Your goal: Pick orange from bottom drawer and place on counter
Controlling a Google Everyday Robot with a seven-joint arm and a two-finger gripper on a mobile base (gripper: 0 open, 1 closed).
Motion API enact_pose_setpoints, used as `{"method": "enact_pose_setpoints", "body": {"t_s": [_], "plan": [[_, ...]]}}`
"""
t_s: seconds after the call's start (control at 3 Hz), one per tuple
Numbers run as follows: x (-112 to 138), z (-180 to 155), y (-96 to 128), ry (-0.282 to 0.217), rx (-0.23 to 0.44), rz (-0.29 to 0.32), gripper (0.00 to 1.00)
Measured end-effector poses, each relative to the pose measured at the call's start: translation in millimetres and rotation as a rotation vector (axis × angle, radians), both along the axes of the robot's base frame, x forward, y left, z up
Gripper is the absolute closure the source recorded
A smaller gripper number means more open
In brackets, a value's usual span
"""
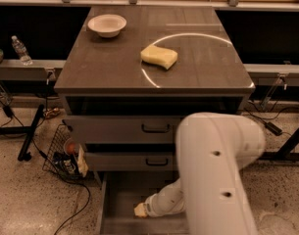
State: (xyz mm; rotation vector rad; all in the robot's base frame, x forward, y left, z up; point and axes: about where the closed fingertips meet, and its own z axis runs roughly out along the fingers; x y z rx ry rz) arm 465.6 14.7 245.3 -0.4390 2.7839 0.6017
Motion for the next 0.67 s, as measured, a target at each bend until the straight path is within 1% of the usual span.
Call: {"method": "enact_pose_setpoints", "body": {"t_s": [0.33,0.67], "plan": [[28,69,22,-0.113,0.121,0.120,1.00],[17,89,31,-0.117,0.174,0.174,1.00]]}}
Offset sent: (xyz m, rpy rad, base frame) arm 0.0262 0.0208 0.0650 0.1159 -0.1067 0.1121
